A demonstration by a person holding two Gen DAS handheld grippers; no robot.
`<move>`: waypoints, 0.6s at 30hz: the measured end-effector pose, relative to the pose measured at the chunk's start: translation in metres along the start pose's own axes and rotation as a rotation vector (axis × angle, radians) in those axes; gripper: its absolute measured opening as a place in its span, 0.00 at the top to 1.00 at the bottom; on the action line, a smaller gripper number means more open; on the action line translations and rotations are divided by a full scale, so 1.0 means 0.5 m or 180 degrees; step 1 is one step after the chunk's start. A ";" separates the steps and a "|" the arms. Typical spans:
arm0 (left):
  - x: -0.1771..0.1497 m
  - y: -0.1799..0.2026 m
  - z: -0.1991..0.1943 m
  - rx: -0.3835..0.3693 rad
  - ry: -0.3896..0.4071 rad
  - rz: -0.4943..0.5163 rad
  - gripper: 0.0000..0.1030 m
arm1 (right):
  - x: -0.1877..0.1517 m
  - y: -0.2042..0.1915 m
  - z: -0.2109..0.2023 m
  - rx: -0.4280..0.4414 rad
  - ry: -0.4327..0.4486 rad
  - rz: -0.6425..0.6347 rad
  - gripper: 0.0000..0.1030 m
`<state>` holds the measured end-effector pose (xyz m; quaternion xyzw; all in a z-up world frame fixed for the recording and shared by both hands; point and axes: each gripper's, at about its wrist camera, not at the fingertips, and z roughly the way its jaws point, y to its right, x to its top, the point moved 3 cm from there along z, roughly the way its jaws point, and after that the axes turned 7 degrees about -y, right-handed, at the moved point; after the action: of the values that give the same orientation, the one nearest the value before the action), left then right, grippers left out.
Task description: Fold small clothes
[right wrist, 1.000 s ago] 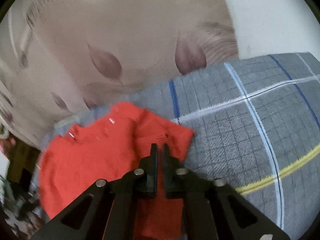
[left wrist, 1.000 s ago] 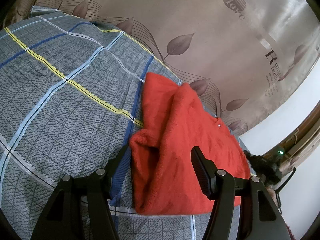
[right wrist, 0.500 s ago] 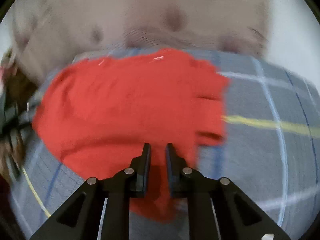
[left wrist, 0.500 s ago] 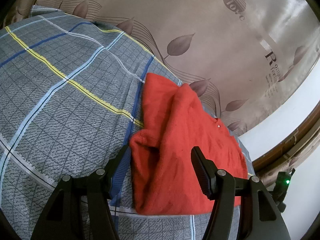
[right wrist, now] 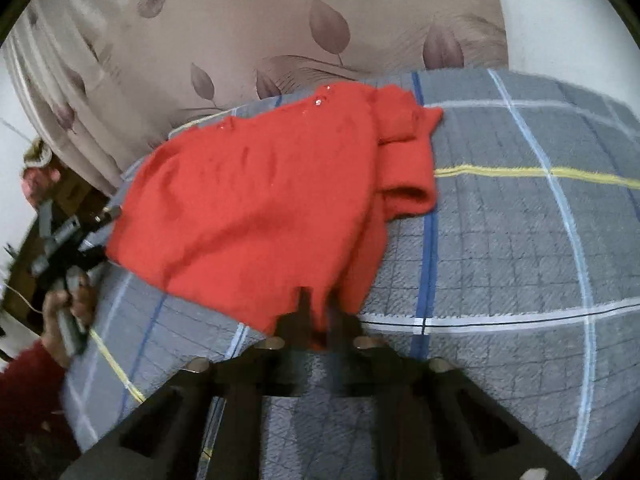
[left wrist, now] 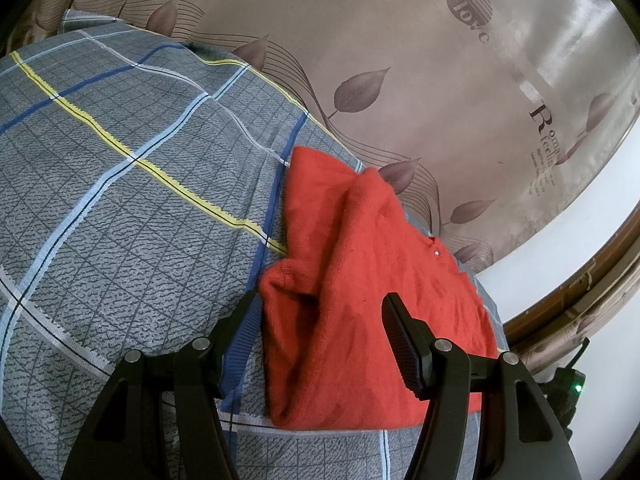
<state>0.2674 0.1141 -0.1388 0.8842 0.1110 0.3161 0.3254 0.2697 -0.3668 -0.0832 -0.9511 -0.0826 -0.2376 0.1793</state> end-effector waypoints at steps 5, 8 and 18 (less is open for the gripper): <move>0.001 0.001 0.000 -0.0002 0.0011 -0.0012 0.39 | -0.010 0.039 -0.028 -0.0256 -0.0022 0.0050 0.98; 0.001 -0.001 -0.001 -0.0007 0.0012 -0.0013 0.39 | -0.017 0.052 -0.012 -0.0141 -0.0100 0.0118 0.97; 0.001 -0.001 -0.001 -0.0004 0.0012 -0.0014 0.39 | 0.031 0.035 -0.071 0.0069 0.0463 0.0334 0.90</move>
<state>0.2675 0.1147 -0.1386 0.8832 0.1134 0.3171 0.3265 0.2724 -0.3956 -0.0518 -0.9324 -0.0220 -0.2954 0.2073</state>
